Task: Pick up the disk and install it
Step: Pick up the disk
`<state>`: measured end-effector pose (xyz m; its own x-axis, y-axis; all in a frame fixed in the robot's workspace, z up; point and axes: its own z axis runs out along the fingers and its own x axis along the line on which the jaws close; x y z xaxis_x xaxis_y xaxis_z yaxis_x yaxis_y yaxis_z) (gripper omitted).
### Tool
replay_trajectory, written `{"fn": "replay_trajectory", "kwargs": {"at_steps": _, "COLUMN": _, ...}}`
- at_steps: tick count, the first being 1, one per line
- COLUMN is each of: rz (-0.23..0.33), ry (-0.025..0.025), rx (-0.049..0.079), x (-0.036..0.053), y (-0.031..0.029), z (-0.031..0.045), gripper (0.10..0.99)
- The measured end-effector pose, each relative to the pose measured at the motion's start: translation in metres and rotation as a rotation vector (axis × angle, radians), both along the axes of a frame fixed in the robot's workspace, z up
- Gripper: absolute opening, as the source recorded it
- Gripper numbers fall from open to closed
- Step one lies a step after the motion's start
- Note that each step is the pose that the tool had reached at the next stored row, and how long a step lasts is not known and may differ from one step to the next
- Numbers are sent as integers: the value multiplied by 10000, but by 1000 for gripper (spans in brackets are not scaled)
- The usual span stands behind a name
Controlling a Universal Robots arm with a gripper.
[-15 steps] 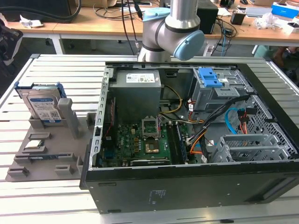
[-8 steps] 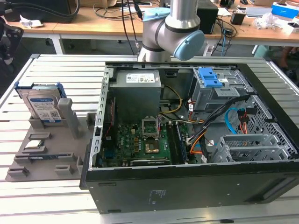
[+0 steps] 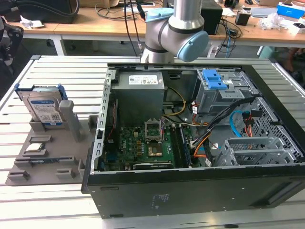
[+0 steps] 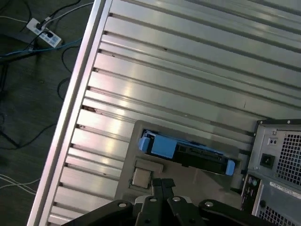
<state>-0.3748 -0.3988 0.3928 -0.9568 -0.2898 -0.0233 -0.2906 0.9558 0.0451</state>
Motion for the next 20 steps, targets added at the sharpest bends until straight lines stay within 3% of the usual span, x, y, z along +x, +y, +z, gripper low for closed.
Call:
{"fn": "replay_trajectory", "kwargs": {"at_steps": 4, "rz": 867, "ry": 0, "rx": 0, "x": 0, "y": 0, "z": 0, "gripper": 106}}
{"fn": "replay_trajectory", "kwargs": {"at_steps": 20, "rz": 3016, "ry": 0, "rx": -1, "x": 0, "y": 0, "z": 0, "gripper": 106}}
